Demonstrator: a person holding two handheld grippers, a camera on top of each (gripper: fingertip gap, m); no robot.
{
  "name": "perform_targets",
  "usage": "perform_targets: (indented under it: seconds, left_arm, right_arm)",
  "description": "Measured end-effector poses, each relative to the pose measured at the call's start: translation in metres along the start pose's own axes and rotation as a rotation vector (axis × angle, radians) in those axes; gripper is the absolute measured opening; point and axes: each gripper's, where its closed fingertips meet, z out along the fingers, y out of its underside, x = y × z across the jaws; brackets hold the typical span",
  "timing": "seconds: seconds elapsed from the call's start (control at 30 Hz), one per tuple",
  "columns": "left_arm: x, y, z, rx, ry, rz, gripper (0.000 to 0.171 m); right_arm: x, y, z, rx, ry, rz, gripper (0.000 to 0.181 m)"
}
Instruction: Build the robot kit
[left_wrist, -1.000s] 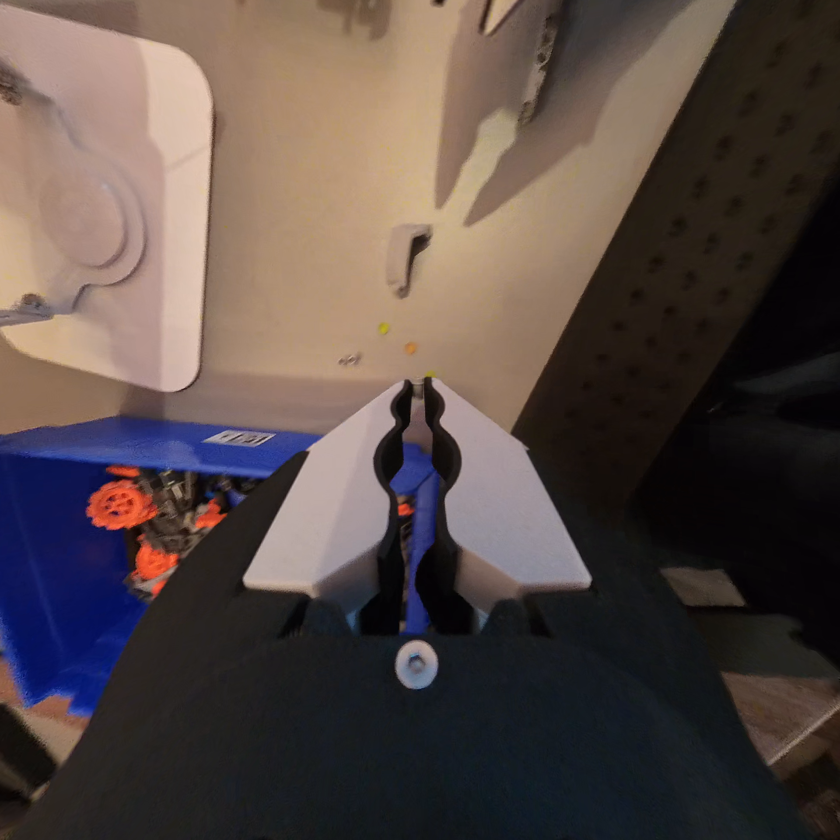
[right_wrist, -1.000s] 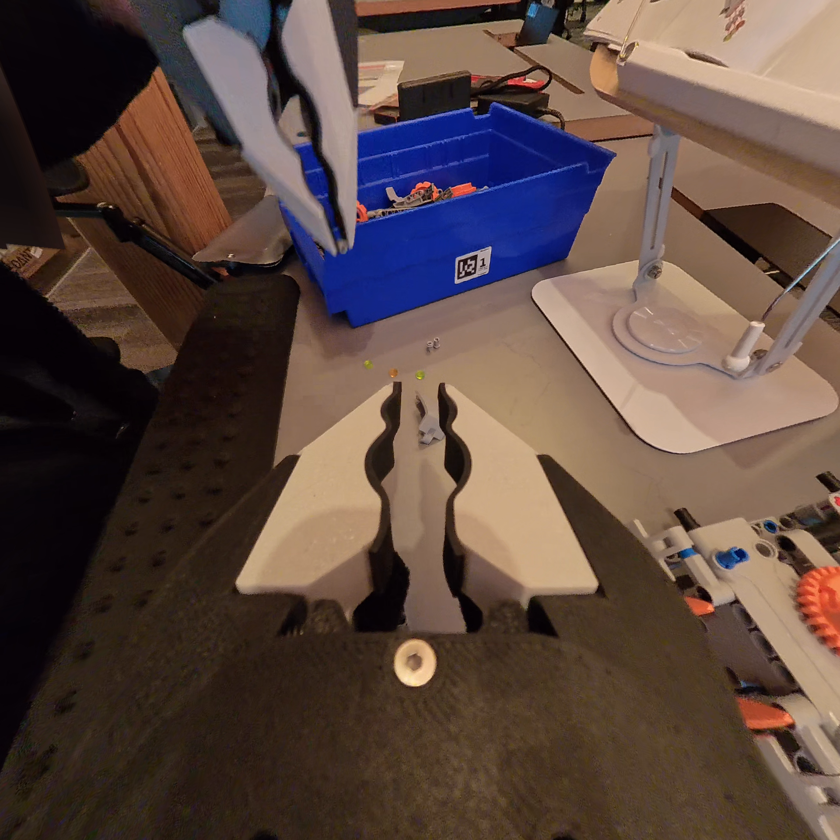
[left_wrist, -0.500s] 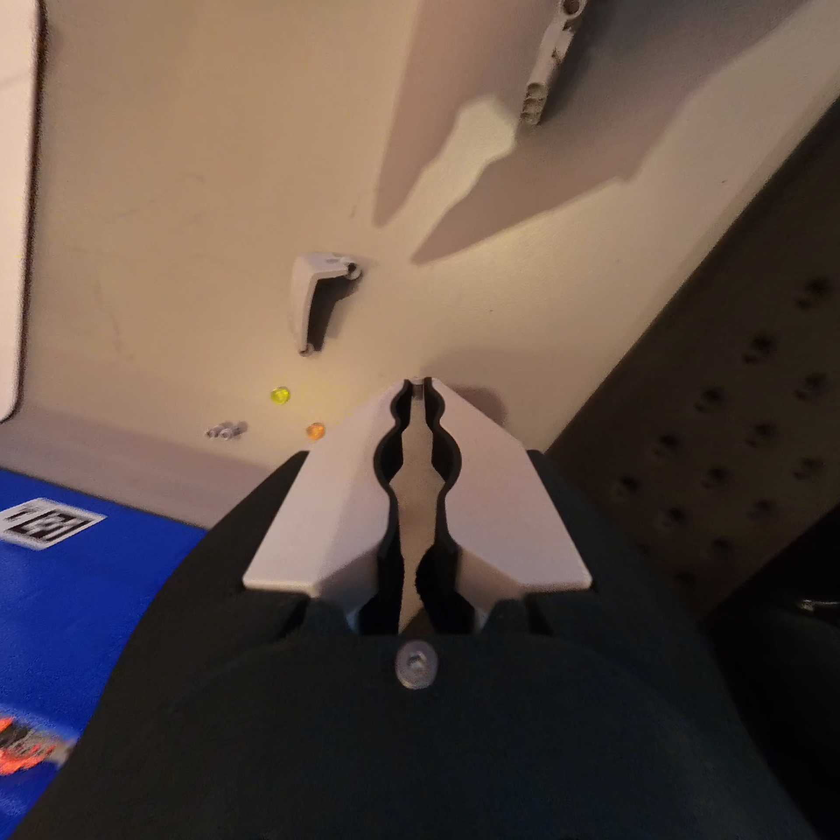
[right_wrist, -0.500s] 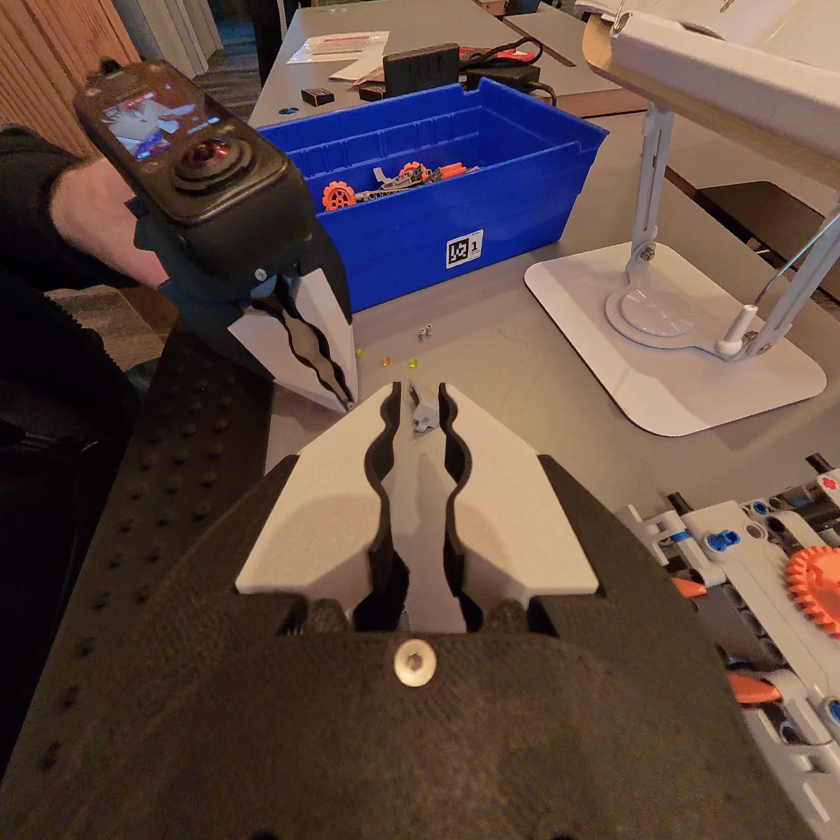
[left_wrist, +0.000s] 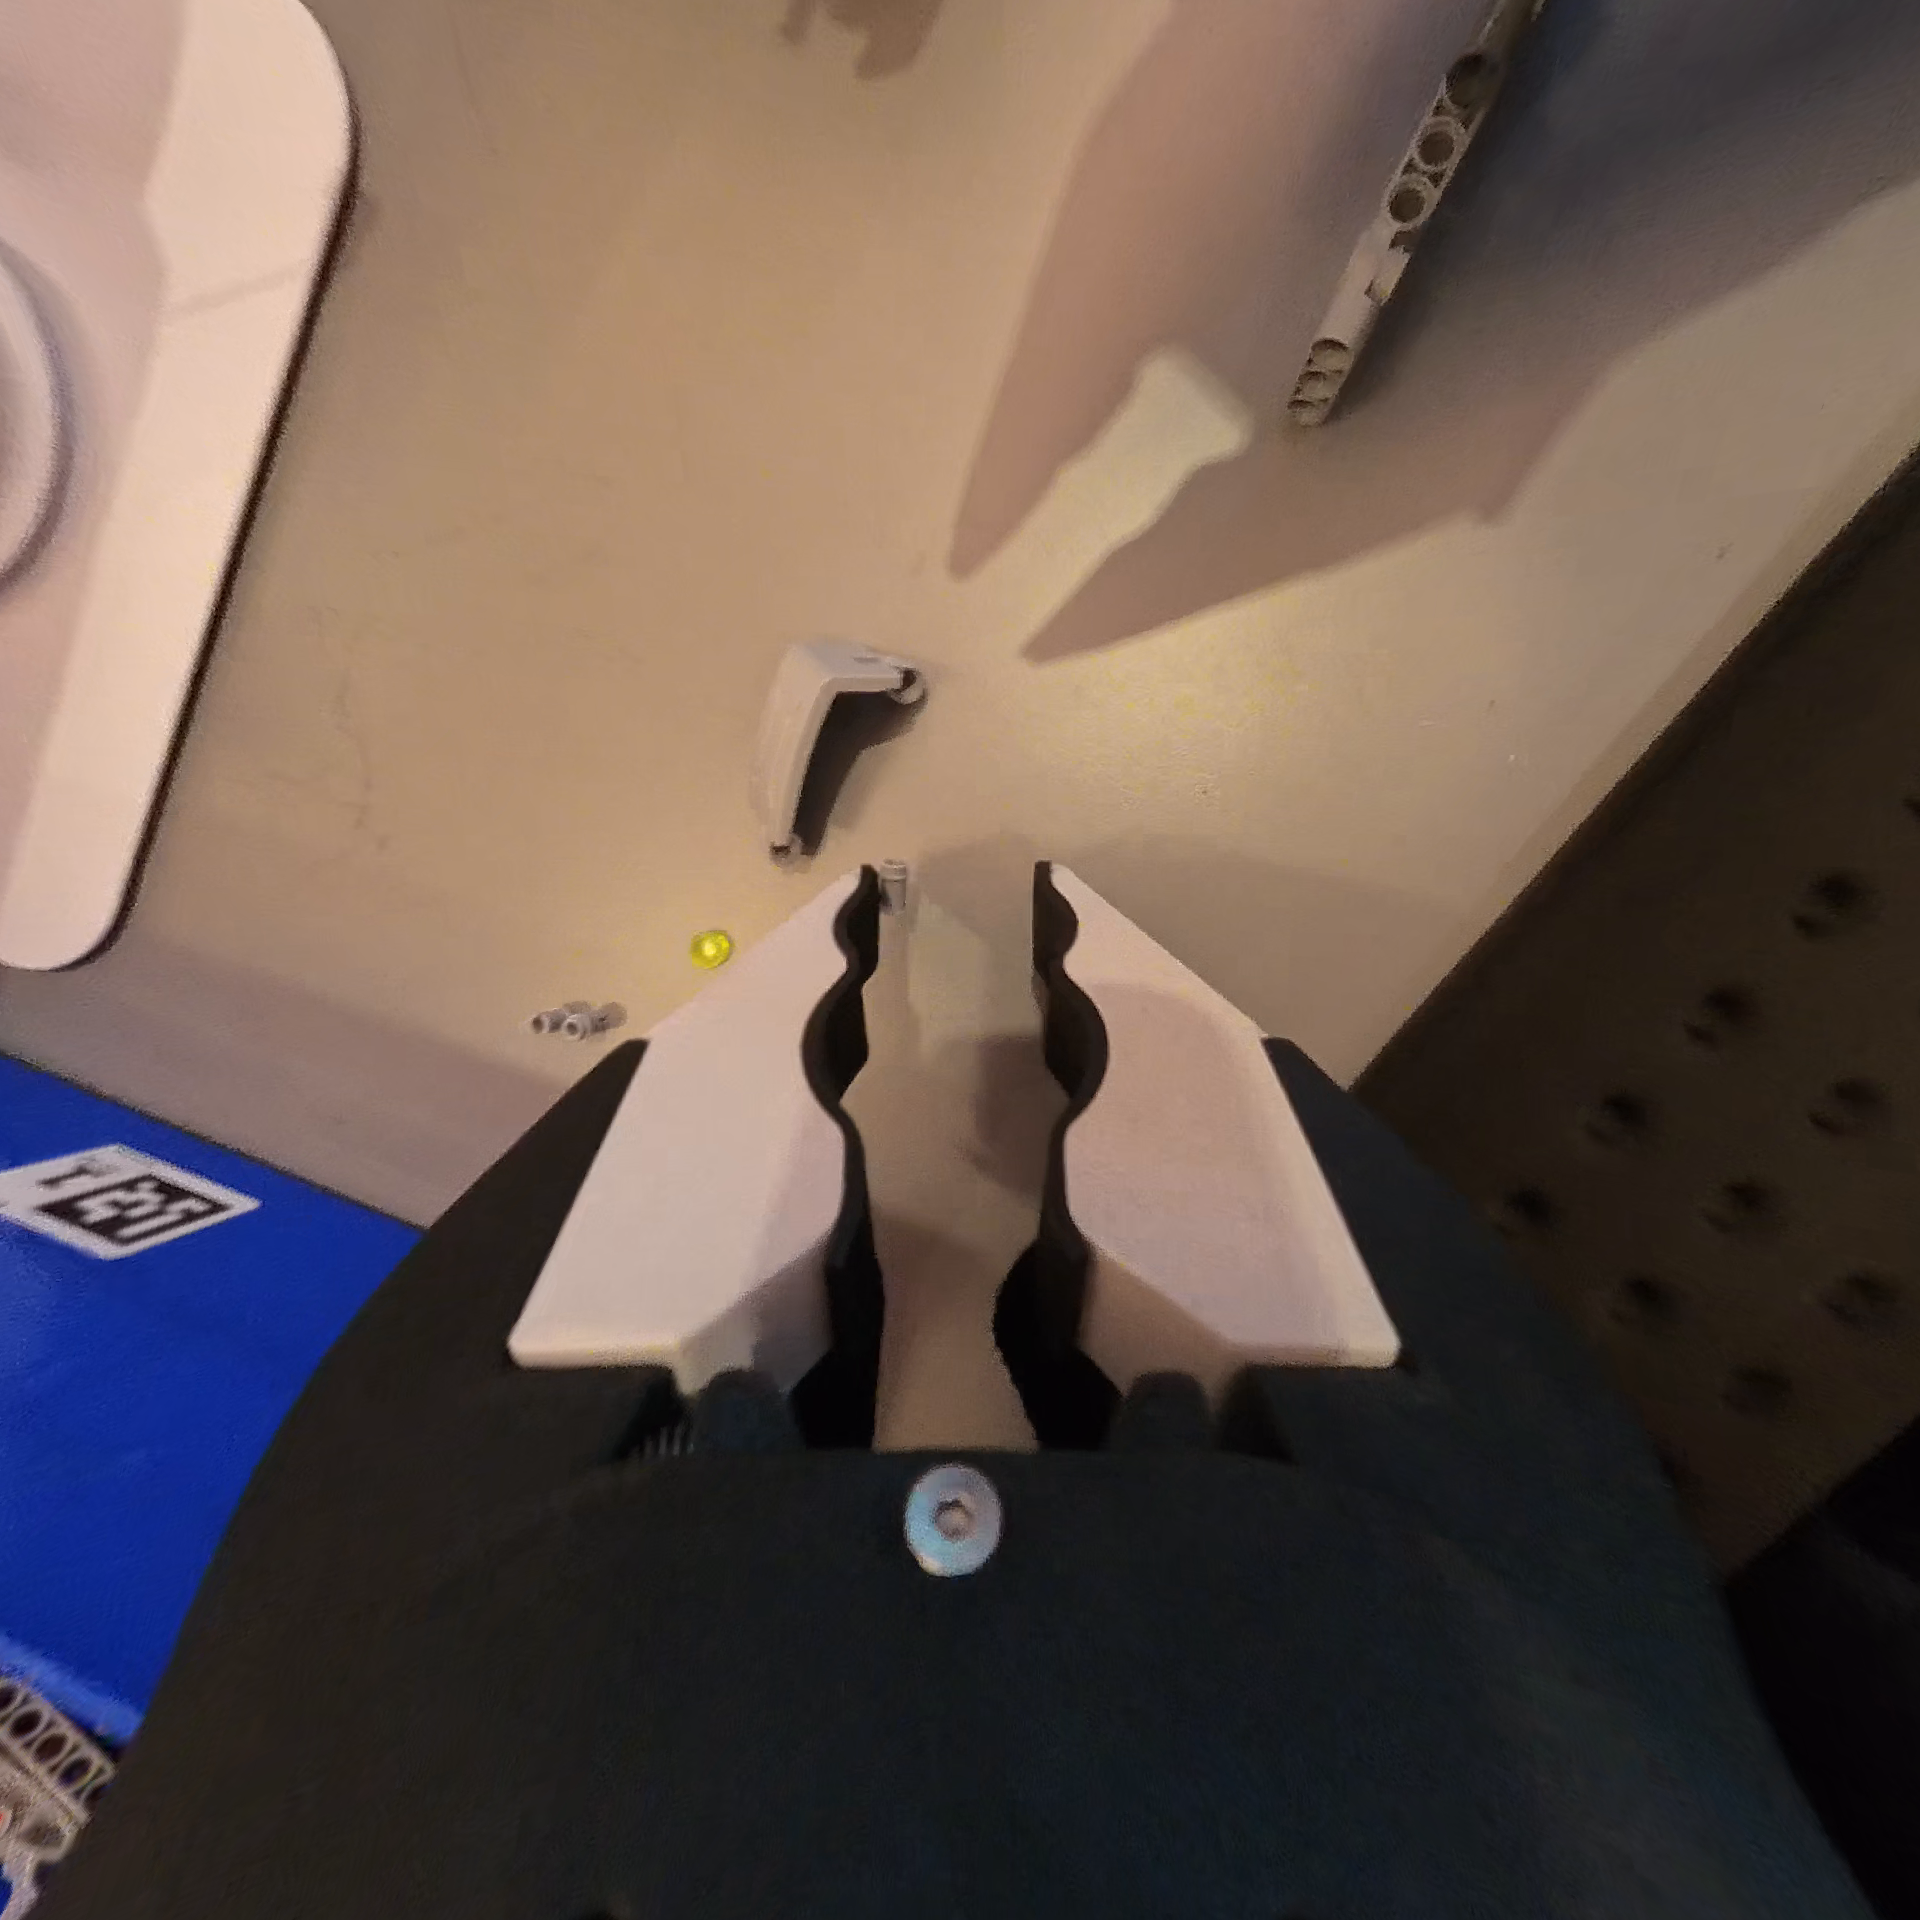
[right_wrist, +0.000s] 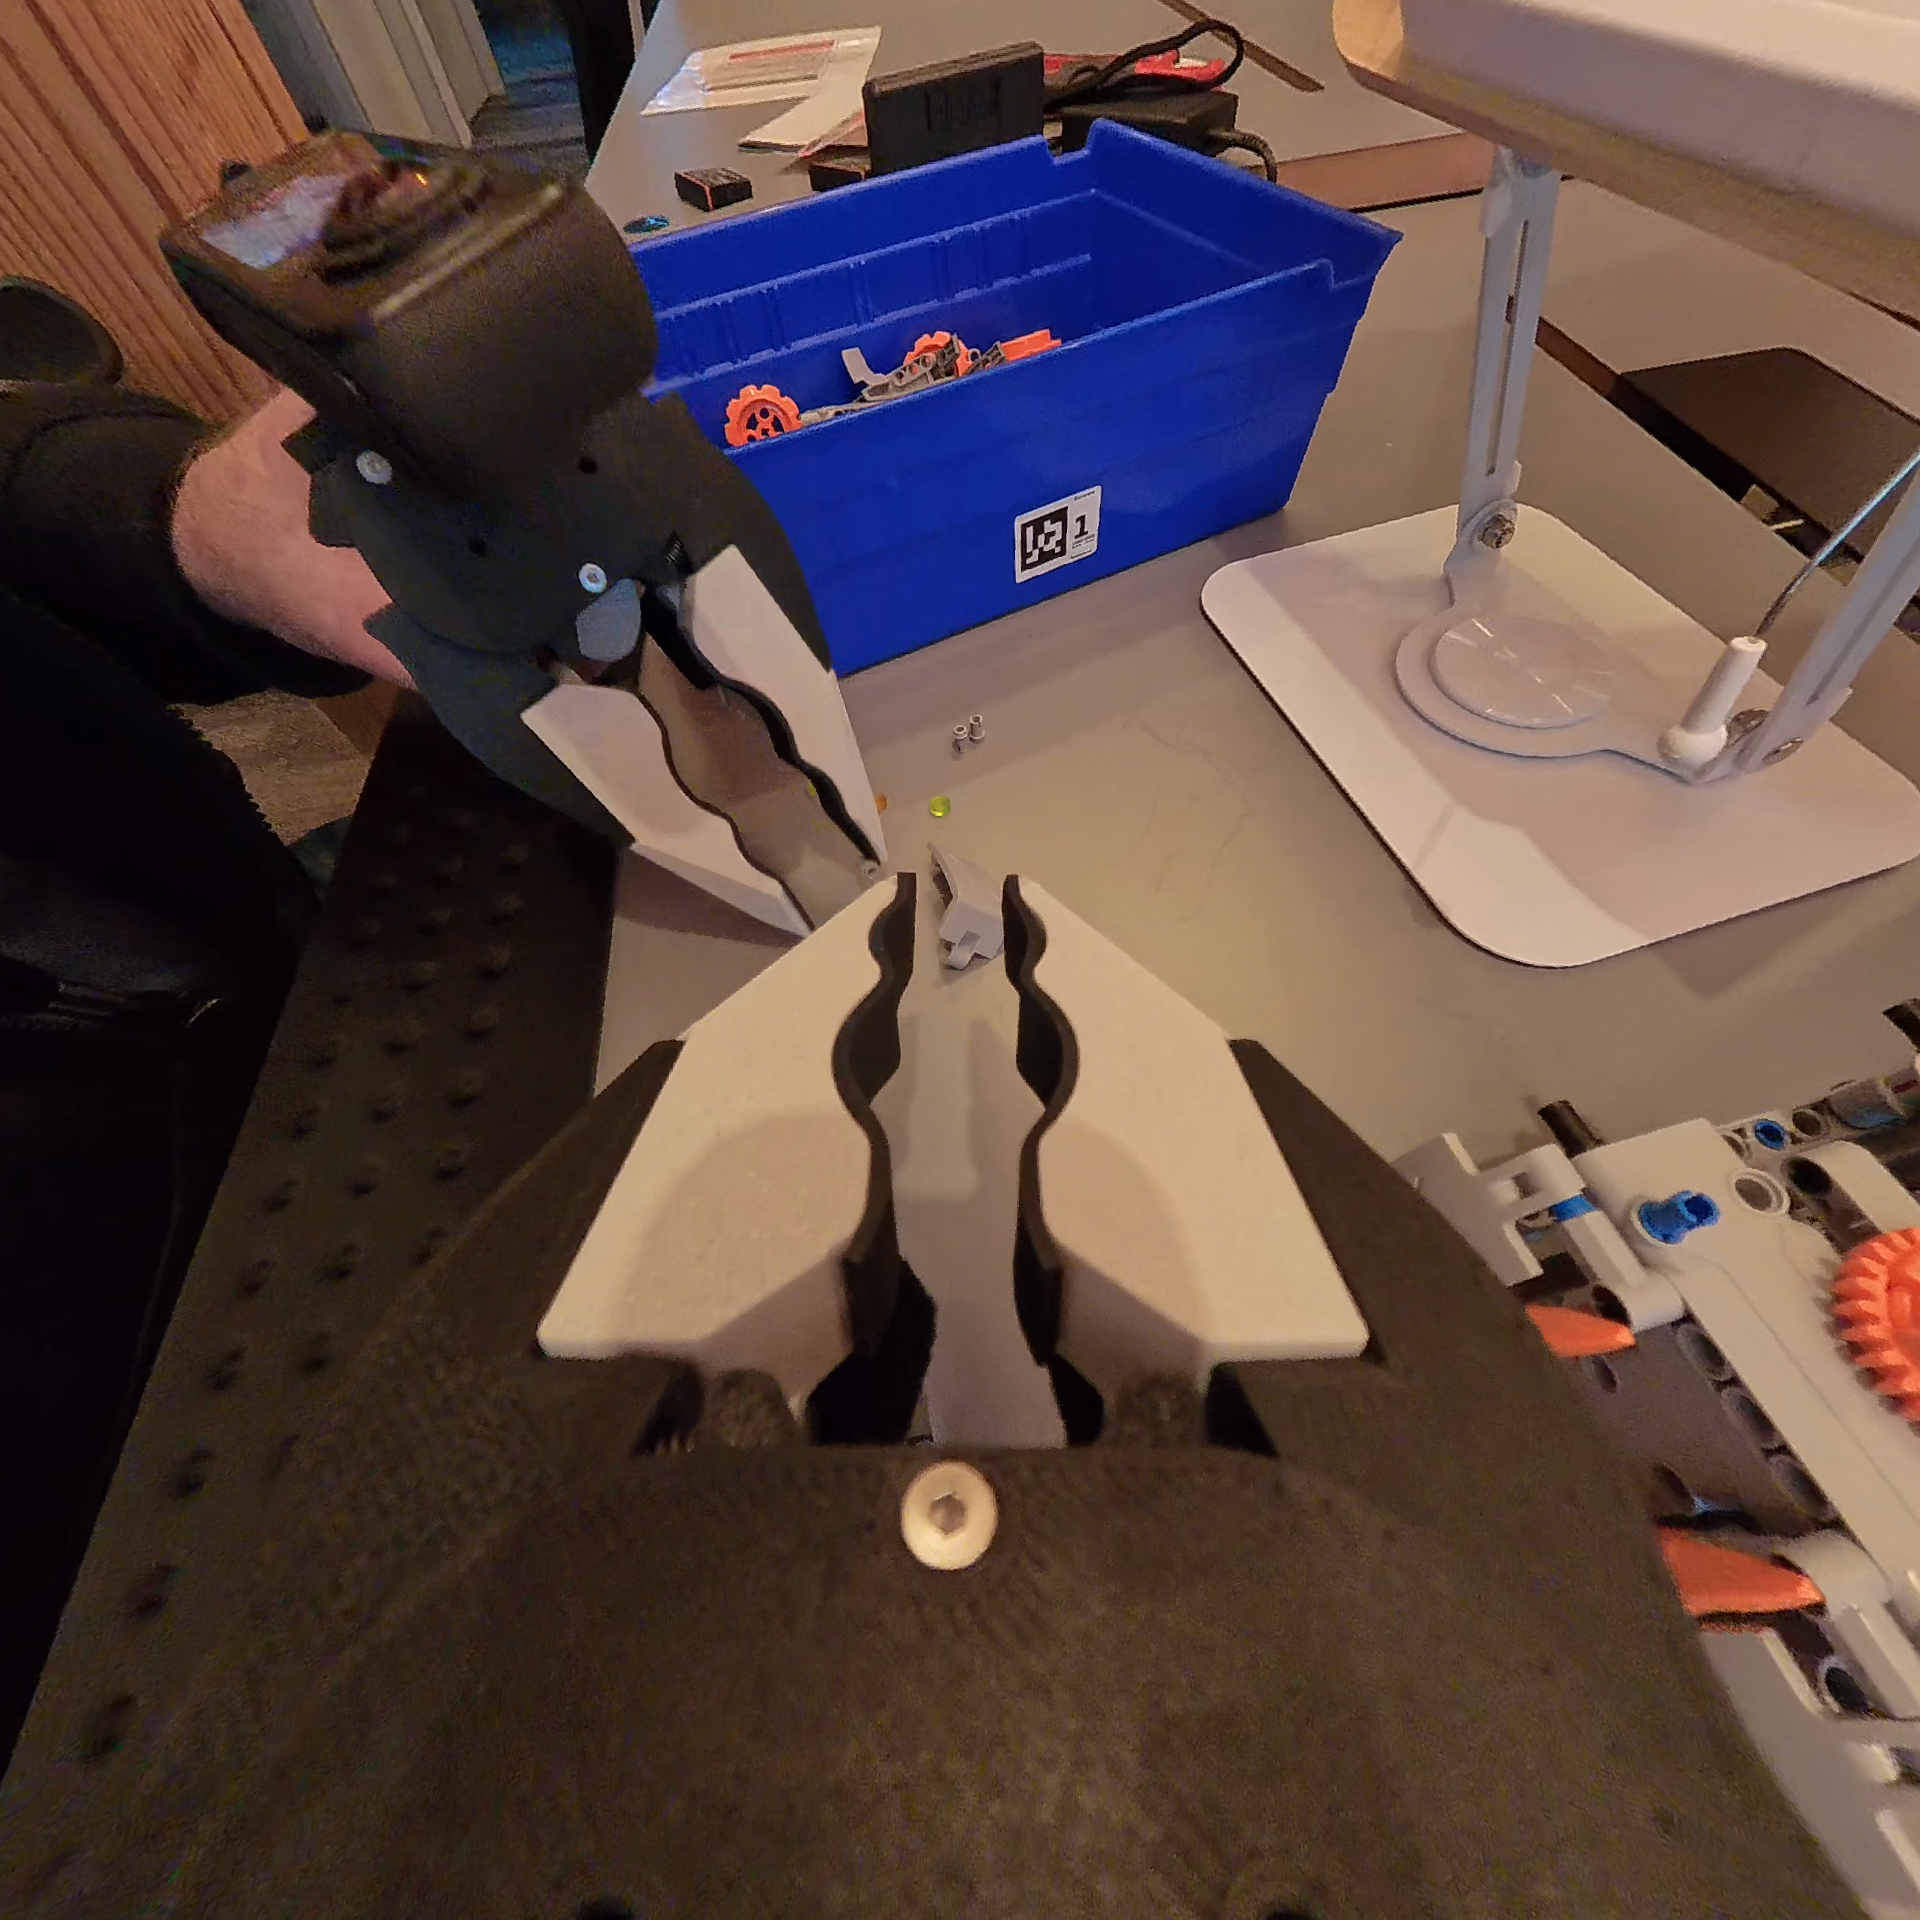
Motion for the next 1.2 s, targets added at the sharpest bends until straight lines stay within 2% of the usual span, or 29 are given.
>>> perform_targets:
  seconds: [0.1, 0.23, 0.37, 0.67, 0.83, 1.2]
  left_arm:
    - [-0.003, 0.0, -0.009, 0.052, -0.004, -0.007, 0.028]
    - [-0.008, 0.004, -0.015, 0.08, -0.018, -0.034, 0.015]
    - [-0.007, 0.011, -0.006, 0.058, -0.031, -0.026, 0.005]
    - [-0.002, 0.004, 0.002, 0.091, -0.022, -0.041, 0.003]
    - [0.001, -0.001, 0.002, 0.123, 0.003, -0.052, 0.011]
    - [0.007, -0.009, 0.001, 0.209, 0.042, -0.056, 0.027]
  right_arm:
    - [0.0, 0.0, -0.001, 0.005, -0.001, 0.004, 0.014]
    - [0.001, 0.002, 0.001, -0.002, -0.003, 0.007, 0.014]
    - [0.001, 0.004, 0.003, -0.011, -0.004, 0.01, 0.014]
    - [-0.009, 0.011, 0.013, -0.049, -0.048, 0.005, 0.014]
    - [-0.011, 0.011, 0.013, -0.05, -0.069, 0.02, 0.015]
    - [-0.034, 0.024, 0.04, -0.157, -0.117, -0.031, 0.021]
